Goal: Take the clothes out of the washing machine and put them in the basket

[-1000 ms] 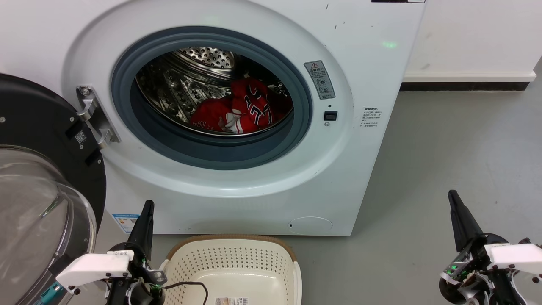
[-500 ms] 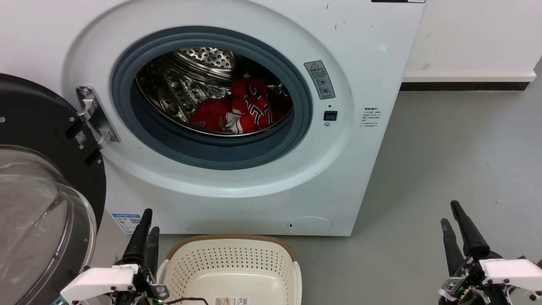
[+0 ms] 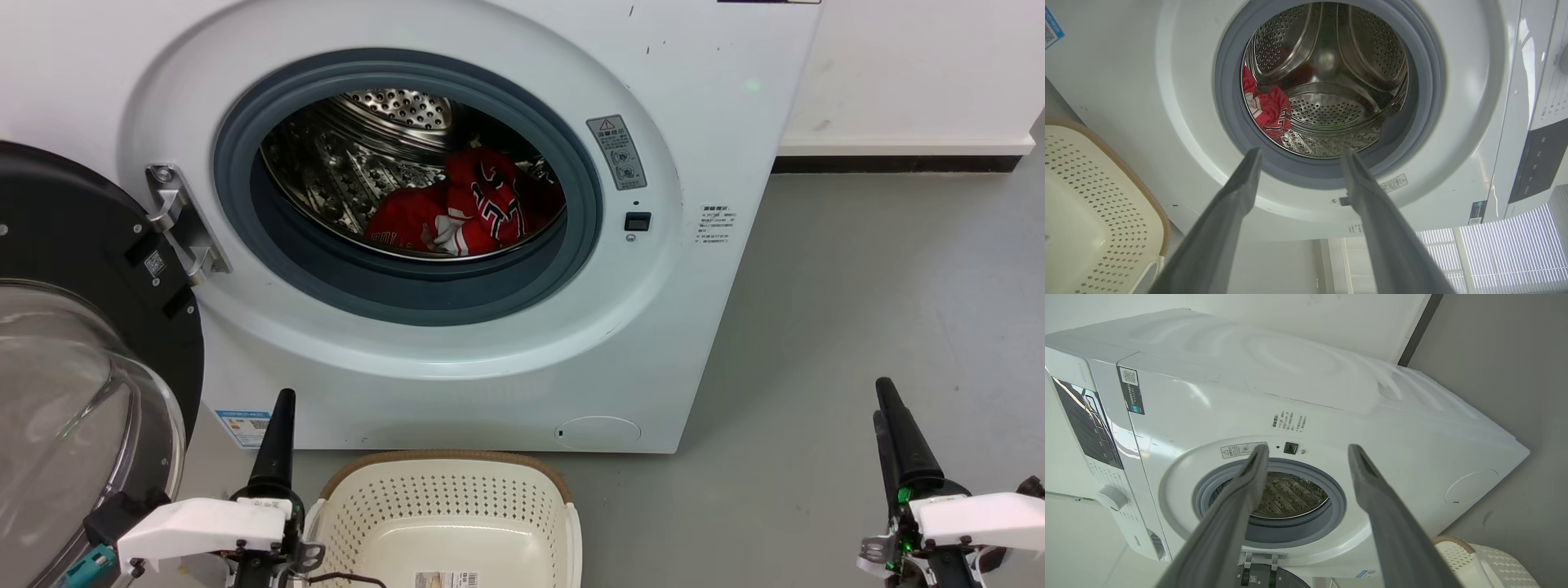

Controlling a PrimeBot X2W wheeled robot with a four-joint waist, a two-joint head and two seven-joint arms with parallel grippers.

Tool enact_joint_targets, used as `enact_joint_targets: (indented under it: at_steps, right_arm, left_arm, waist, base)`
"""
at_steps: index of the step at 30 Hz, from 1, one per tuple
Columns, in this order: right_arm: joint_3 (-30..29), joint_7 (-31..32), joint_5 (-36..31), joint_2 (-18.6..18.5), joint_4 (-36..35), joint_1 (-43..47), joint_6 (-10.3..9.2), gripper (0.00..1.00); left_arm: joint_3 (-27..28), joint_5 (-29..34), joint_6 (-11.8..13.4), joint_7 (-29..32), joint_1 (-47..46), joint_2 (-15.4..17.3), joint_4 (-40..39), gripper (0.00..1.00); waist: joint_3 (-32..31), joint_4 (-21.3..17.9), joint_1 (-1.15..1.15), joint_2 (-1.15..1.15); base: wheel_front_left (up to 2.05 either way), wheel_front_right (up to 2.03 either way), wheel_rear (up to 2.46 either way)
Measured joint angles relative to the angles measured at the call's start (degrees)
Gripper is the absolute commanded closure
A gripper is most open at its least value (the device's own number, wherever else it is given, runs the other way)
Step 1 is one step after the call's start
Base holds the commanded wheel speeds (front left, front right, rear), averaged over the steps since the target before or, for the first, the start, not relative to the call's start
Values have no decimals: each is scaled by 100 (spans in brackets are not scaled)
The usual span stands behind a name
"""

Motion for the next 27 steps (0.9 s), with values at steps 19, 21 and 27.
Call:
enact_joint_targets:
  at_steps: [19,21,27]
  right_arm:
    - [214,-433,-2518,3,-699,211,0,0]
    - [240,-470,-2753,3,-735,261,0,0]
    - [314,-583,-3331,4,-838,326,0,0]
  left_arm:
    - [-499,2340,654,-428,158,34,-320,0]
    - [-547,2517,714,-464,159,55,-336,0]
    - [-672,2998,888,-586,180,94,-391,0]
  waist:
    - [17,-2,0,0]
    - [17,-2,0,0]
    - [17,-5,0,0]
  base:
    - [0,0,0]
    - [0,0,0]
    - [0,0,0]
